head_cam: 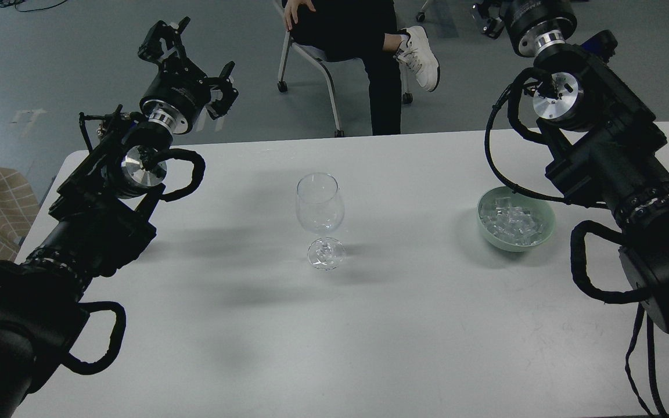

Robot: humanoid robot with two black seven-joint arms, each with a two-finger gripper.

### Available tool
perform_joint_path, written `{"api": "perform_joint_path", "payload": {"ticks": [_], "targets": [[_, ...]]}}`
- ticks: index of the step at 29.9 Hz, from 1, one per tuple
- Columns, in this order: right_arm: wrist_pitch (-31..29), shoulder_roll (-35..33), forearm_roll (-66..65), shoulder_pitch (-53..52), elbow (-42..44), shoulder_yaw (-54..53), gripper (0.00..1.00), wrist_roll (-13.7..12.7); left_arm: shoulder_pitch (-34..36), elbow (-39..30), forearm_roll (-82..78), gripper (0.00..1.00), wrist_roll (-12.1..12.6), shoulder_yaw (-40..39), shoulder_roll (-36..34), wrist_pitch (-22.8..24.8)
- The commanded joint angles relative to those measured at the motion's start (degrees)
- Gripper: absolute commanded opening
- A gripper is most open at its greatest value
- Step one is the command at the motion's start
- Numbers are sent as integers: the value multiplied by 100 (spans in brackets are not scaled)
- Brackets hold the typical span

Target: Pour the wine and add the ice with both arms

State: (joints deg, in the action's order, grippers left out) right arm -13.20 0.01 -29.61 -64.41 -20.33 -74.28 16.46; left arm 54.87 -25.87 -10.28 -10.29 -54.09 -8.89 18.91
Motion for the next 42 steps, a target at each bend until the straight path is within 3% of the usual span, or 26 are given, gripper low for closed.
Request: {"api": "perform_joint_path", "payload": {"ticks": [1,38,42], "targets": [[-7,-1,34,-1,-15,-51,100,-11,15,-41,-35,98,0,30,37,8],[-16,-1,175,148,-67,-69,100,-2,173,-67,0,98,-8,12,-25,-1],[-42,-1,175,236,-120,-78,100,7,68,-592,9,98,18,-66,-148,26]]}}
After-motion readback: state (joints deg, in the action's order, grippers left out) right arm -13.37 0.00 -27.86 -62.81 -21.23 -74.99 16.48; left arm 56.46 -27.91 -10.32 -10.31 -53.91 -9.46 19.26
